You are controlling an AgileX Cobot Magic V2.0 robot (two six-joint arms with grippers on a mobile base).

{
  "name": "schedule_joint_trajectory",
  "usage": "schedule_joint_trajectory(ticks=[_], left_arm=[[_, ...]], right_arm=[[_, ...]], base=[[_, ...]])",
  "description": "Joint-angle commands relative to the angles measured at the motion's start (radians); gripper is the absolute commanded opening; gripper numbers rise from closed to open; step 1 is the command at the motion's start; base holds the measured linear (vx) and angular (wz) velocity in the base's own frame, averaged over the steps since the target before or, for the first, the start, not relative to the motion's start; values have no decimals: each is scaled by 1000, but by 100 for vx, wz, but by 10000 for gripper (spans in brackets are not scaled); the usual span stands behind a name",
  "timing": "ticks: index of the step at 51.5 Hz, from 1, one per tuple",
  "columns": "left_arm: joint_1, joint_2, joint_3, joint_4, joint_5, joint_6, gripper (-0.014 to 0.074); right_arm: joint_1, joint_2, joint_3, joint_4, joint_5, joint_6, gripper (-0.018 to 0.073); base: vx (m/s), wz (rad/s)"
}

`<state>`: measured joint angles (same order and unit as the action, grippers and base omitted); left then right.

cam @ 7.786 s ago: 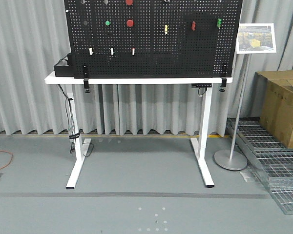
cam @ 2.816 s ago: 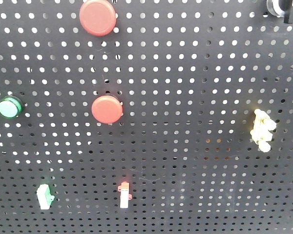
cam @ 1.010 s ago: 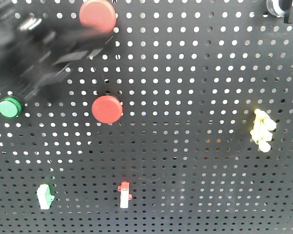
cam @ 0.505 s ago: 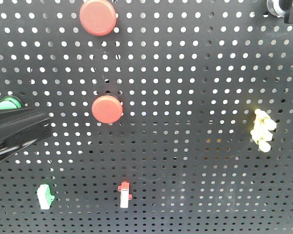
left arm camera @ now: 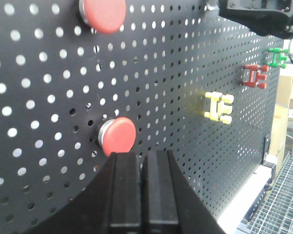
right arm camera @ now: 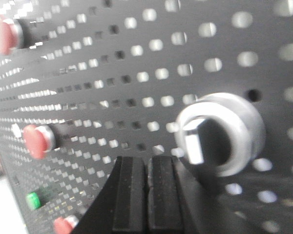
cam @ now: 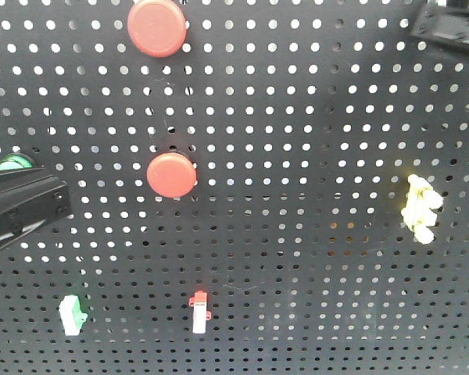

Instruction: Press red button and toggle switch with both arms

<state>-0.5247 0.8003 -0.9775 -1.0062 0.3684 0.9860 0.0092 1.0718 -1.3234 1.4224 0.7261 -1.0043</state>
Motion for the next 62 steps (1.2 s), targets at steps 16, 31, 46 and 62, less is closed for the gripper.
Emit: schedule_joint_trajectory(ticks=[16, 31, 46, 62], left_arm=[[4, -7, -27, -36, -63, -11, 2], [4, -7, -27, -36, -63, -11, 2], [4, -7, -27, -36, -63, -11, 2], [4, -7, -25, 2, -52, -17, 2]], right_arm=[[-2, -13, -33, -112, -177, -16, -3], [-2, -13, -33, -190, -259, -14, -3], [-2, -13, -33, -216, -343, -14, -3], [-2, -85, 93, -218, -234, -16, -3]], base=[[0, 0], [0, 0], [0, 0], [0, 0]])
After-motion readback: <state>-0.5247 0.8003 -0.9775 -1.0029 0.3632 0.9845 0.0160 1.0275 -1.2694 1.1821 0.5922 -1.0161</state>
